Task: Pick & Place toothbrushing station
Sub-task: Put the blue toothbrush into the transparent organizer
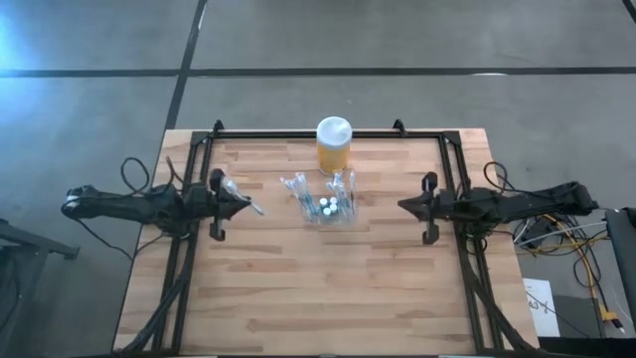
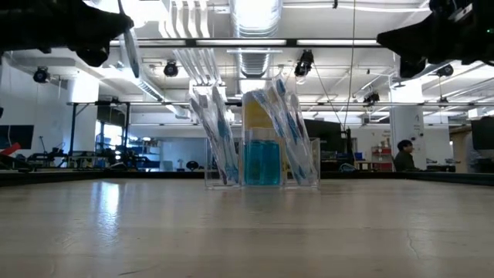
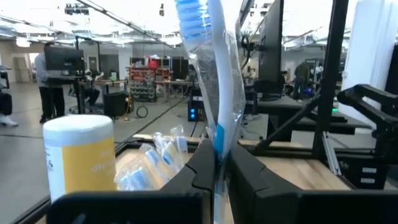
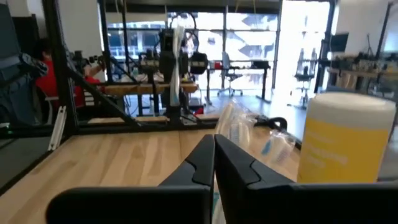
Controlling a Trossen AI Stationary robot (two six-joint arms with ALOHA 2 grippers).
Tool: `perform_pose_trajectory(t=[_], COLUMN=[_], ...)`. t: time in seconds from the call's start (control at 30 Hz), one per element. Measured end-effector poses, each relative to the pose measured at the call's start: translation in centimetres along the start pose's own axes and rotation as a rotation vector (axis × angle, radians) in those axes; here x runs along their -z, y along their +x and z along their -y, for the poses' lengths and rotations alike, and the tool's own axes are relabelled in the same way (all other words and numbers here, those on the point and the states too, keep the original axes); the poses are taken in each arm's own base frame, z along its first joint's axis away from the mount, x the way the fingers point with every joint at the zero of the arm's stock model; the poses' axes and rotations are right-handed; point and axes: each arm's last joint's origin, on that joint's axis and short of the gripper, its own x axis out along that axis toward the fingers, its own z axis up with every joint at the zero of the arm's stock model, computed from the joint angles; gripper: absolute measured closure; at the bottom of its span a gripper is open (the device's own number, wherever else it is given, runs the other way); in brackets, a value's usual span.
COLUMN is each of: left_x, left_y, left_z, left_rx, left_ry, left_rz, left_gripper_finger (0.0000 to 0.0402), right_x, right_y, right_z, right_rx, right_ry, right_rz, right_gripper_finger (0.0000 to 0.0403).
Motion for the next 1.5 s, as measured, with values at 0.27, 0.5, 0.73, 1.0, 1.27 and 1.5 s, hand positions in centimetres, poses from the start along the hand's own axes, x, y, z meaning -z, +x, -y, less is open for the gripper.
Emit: perform_pose_trajectory(t=[0.27, 0.5, 0.73, 1.0, 1.27, 1.5], left_x=[-0.2, -0.1, 0.1, 0.3, 3.4, 5.9], left_y=[-0.5, -0.3, 1.2, 4.9, 8.2, 12.0], left_z=[0.0, 0.2, 0.3, -1.4, -2.1, -2.6], left_rx=[0.041, 0.111, 0.111, 0.040, 0.020, -0.149], left_ry=[0.019, -0.023, 0.041, 0.015, -0.101, -0.143], left_rz=[0.017, 0.093, 0.206, 0.162, 0.159, 0.097], left_gripper_finger=[0.0382, 0.0382, 0.0382, 0.0382, 0.0382, 0.0382], right_x=[1.6, 1.6, 1.7, 1.3, 1.3, 1.3], right_y=[-1.4, -1.7, -1.5, -1.5, -1.5, -1.5], right_z=[0.3, 0.4, 0.3, 0.3, 0.3, 0.3], right_rx=[-0.015, -0.015, -0.016, -0.014, -0.013, -0.013], right_ry=[-0.017, -0.037, -0.046, -0.049, -0.071, -0.073], right_rz=[0.071, 0.072, 0.063, 0.095, 0.096, 0.095], right_gripper_finger=[0.0394, 0.0394, 0.0394, 0.0394, 0.0394, 0.0394])
